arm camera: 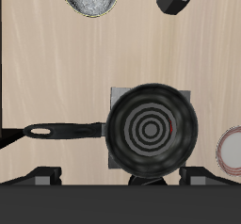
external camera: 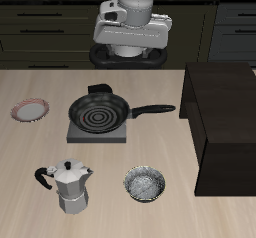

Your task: Place the bowl on top of the shelf

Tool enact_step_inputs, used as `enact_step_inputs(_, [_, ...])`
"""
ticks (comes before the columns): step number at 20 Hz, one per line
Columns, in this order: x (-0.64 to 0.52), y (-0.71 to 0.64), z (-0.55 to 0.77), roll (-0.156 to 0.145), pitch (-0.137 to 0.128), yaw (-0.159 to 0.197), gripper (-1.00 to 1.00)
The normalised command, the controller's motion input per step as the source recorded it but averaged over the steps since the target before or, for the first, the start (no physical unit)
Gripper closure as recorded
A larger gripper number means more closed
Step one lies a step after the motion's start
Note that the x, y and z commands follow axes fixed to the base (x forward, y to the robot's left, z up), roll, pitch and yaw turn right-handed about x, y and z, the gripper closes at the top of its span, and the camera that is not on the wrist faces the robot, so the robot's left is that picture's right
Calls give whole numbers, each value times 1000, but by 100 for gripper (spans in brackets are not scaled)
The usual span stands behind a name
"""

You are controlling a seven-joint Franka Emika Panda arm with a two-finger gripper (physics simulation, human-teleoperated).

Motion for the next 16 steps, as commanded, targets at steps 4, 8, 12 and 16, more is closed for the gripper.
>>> enact_step_inputs(4, [218, 26, 75, -12, -10, 6, -100])
enact_step_inputs(8, [254, -1, 47, 1, 10, 10, -100])
enact_step_inputs(12, [199, 45, 37, -4, -12, 8, -100])
enact_step_inputs(16, [386, 53, -41, -21, 6, 16, -100])
